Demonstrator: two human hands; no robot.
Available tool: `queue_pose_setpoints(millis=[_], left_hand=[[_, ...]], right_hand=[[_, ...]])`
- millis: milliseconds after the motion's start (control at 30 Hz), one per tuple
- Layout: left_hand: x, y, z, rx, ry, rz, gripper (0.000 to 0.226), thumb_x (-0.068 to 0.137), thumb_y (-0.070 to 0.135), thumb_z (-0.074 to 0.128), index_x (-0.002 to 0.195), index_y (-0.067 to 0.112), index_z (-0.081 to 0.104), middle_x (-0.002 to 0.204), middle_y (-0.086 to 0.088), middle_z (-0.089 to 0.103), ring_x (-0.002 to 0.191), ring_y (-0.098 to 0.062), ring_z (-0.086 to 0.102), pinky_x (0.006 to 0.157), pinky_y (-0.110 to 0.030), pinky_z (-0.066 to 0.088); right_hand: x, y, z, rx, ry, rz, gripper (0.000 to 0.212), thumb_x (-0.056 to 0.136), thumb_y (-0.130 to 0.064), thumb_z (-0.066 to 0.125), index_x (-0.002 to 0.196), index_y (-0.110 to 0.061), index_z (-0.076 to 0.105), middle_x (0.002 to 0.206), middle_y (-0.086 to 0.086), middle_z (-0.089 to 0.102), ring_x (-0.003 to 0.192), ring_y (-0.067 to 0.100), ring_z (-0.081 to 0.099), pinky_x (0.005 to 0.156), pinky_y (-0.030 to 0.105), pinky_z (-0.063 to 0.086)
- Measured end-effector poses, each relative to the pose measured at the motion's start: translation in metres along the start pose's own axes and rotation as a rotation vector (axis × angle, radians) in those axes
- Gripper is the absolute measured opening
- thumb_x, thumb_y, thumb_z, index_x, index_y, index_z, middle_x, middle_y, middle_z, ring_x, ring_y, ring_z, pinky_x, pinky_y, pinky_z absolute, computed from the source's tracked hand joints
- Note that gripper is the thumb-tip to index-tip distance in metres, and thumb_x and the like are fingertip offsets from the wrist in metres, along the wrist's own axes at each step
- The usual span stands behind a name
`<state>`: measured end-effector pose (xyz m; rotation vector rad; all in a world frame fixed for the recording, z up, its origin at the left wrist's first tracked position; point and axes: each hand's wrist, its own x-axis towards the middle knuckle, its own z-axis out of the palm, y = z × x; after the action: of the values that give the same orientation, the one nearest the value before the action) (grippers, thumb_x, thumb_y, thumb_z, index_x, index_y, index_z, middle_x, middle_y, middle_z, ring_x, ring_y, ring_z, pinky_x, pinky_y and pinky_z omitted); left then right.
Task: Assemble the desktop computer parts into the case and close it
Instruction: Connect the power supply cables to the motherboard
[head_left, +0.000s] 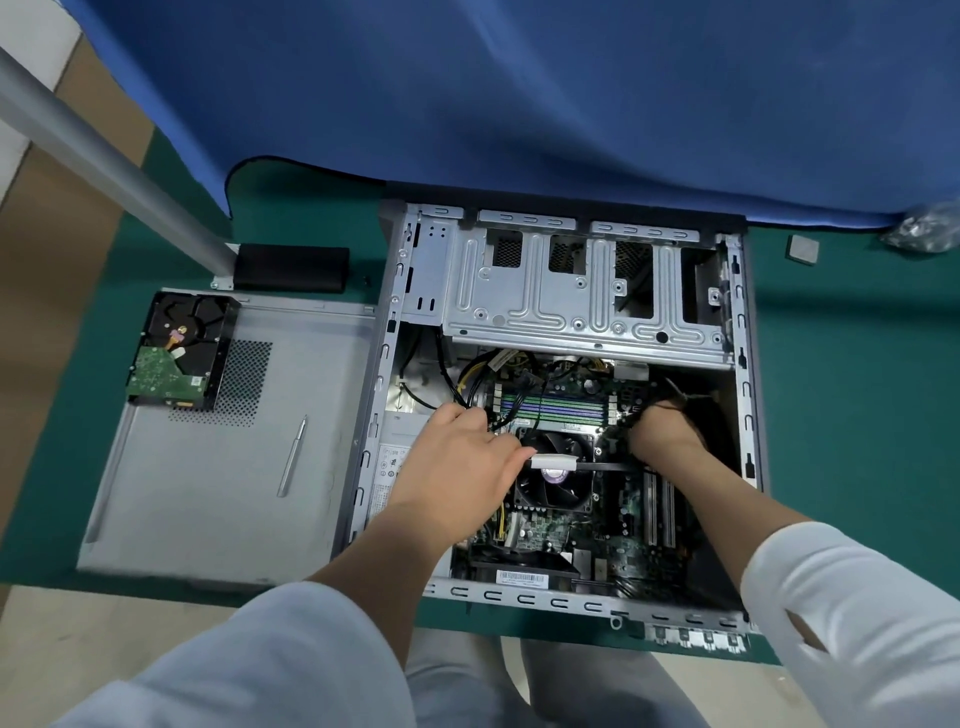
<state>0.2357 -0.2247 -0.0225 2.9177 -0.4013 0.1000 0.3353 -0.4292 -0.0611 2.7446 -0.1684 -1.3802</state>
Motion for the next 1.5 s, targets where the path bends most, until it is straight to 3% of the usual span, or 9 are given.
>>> queue_pose_setpoints(millis=[67, 267, 367, 500, 600, 767, 1167, 1367, 1500], left_hand=[[0.000, 0.000, 0.001, -0.005, 0.009, -0.003, 0.040, 0.096, 0.036, 0.048, 0.065, 0.019, 0.066, 0.047, 0.008, 0.051, 0.062, -0.014, 0.040, 0.079, -0.032, 0.040], [0.000, 0.000, -0.001, -0.020, 0.027, -0.006, 0.044, 0.097, 0.037, 0.041, 0.066, 0.019, 0.067, 0.047, 0.007, 0.050, 0.061, -0.015, 0.041, 0.077, -0.032, 0.041], [0.001, 0.000, -0.001, -0.015, 0.031, -0.011, 0.045, 0.097, 0.037, 0.040, 0.067, 0.020, 0.069, 0.048, 0.008, 0.049, 0.061, -0.014, 0.039, 0.077, -0.030, 0.037], [-0.001, -0.001, 0.000, -0.024, -0.004, 0.002, 0.037, 0.095, 0.036, 0.055, 0.063, 0.020, 0.066, 0.048, 0.008, 0.050, 0.062, -0.014, 0.041, 0.078, -0.032, 0.039], [0.000, -0.001, 0.000, -0.037, -0.014, -0.004, 0.037, 0.094, 0.035, 0.055, 0.063, 0.019, 0.066, 0.048, 0.008, 0.051, 0.063, -0.014, 0.038, 0.078, -0.033, 0.042], [0.000, 0.000, 0.000, -0.045, 0.003, -0.010, 0.039, 0.094, 0.034, 0.051, 0.062, 0.018, 0.065, 0.047, 0.008, 0.051, 0.061, -0.014, 0.039, 0.078, -0.033, 0.040], [0.000, 0.000, -0.001, -0.065, 0.006, -0.014, 0.040, 0.096, 0.035, 0.048, 0.064, 0.018, 0.066, 0.047, 0.007, 0.050, 0.061, -0.015, 0.041, 0.078, -0.035, 0.042], [-0.001, -0.001, 0.001, -0.079, 0.017, -0.014, 0.038, 0.095, 0.034, 0.051, 0.065, 0.018, 0.067, 0.047, 0.007, 0.049, 0.061, -0.014, 0.039, 0.079, -0.034, 0.042], [0.000, -0.001, 0.000, -0.078, 0.020, -0.010, 0.034, 0.093, 0.031, 0.059, 0.062, 0.017, 0.065, 0.046, 0.007, 0.048, 0.060, -0.015, 0.040, 0.078, -0.034, 0.042]], right_hand=[[0.001, 0.000, -0.004, 0.252, 0.031, 0.135, 0.036, 0.099, -0.003, 0.035, 0.131, 0.004, 0.049, 0.134, 0.022, 0.051, 0.122, 0.036, 0.050, 0.097, 0.039, 0.043], [0.006, 0.002, -0.006, 0.334, 0.043, 0.091, 0.036, 0.099, -0.006, 0.034, 0.128, 0.005, 0.051, 0.131, 0.022, 0.052, 0.122, 0.036, 0.049, 0.094, 0.035, 0.043], [0.007, 0.001, -0.006, 0.233, 0.087, 0.029, 0.033, 0.098, -0.005, 0.037, 0.126, 0.003, 0.054, 0.128, 0.021, 0.055, 0.119, 0.036, 0.052, 0.083, 0.025, 0.045], [-0.004, 0.004, 0.019, -0.258, 0.172, -0.011, 0.032, 0.093, -0.007, 0.044, 0.118, -0.010, 0.063, 0.113, 0.007, 0.068, 0.104, 0.029, 0.063, 0.095, 0.050, 0.043], [-0.001, 0.003, 0.023, -0.273, 0.202, -0.039, 0.031, 0.093, -0.008, 0.044, 0.118, -0.011, 0.064, 0.112, 0.005, 0.068, 0.104, 0.027, 0.063, 0.094, 0.048, 0.042], [0.005, 0.001, -0.001, 0.523, 0.124, 0.070, 0.034, 0.098, -0.007, 0.037, 0.125, 0.002, 0.054, 0.128, 0.020, 0.055, 0.119, 0.035, 0.051, 0.083, 0.029, 0.044], [0.011, 0.000, -0.009, 0.136, 0.058, 0.072, 0.036, 0.096, -0.005, 0.042, 0.128, 0.009, 0.048, 0.132, 0.025, 0.051, 0.123, 0.037, 0.050, 0.098, 0.040, 0.043], [0.012, 0.002, -0.013, -0.078, -0.005, 0.037, 0.030, 0.096, -0.006, 0.041, 0.119, 0.002, 0.059, 0.123, 0.018, 0.060, 0.115, 0.033, 0.056, 0.091, 0.035, 0.048], [0.008, -0.003, -0.008, -0.171, 0.067, 0.039, 0.037, 0.096, -0.003, 0.040, 0.131, 0.008, 0.045, 0.133, 0.023, 0.051, 0.122, 0.040, 0.050, 0.097, 0.045, 0.046]])
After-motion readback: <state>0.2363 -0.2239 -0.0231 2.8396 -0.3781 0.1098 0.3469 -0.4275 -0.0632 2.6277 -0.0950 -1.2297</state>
